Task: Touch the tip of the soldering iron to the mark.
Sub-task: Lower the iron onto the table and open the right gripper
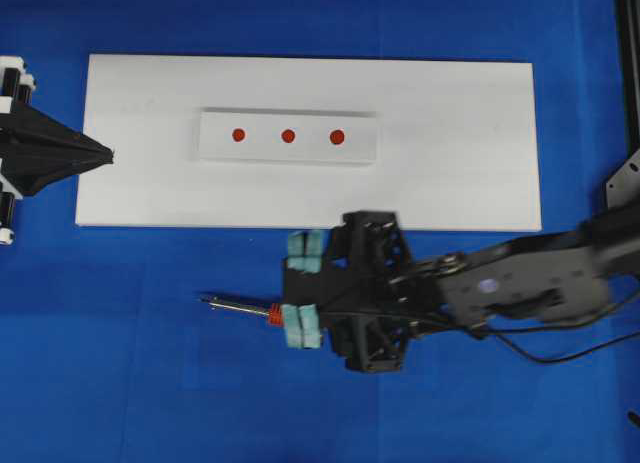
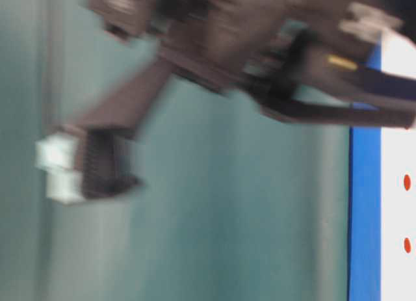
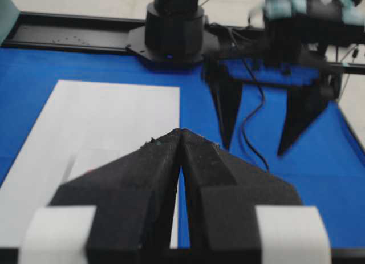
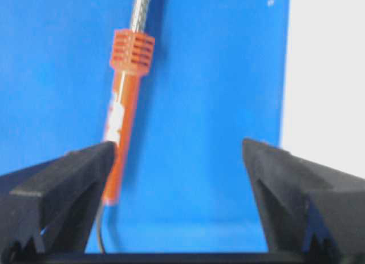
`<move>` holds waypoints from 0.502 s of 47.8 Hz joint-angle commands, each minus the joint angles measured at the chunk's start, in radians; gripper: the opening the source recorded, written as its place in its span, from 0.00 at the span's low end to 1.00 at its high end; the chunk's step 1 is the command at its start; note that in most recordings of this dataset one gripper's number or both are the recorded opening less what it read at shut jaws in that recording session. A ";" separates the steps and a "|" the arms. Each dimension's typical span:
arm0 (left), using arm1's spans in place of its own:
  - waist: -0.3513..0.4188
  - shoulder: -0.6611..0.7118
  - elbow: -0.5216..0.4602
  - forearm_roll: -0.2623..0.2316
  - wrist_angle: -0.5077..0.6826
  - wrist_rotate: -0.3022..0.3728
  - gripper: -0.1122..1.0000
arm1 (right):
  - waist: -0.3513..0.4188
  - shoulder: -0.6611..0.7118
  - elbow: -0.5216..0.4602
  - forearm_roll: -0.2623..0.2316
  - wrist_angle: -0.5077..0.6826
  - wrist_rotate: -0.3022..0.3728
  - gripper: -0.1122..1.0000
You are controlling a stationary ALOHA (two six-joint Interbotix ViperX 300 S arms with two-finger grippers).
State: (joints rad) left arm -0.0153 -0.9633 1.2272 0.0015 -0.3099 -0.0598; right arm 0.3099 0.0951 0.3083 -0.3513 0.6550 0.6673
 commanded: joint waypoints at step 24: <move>-0.003 0.003 -0.011 0.002 -0.006 0.002 0.12 | -0.046 -0.094 -0.008 -0.043 0.035 -0.006 0.82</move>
State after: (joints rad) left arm -0.0153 -0.9633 1.2272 0.0015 -0.3099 -0.0598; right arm 0.2945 0.0322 0.3099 -0.3789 0.6949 0.6611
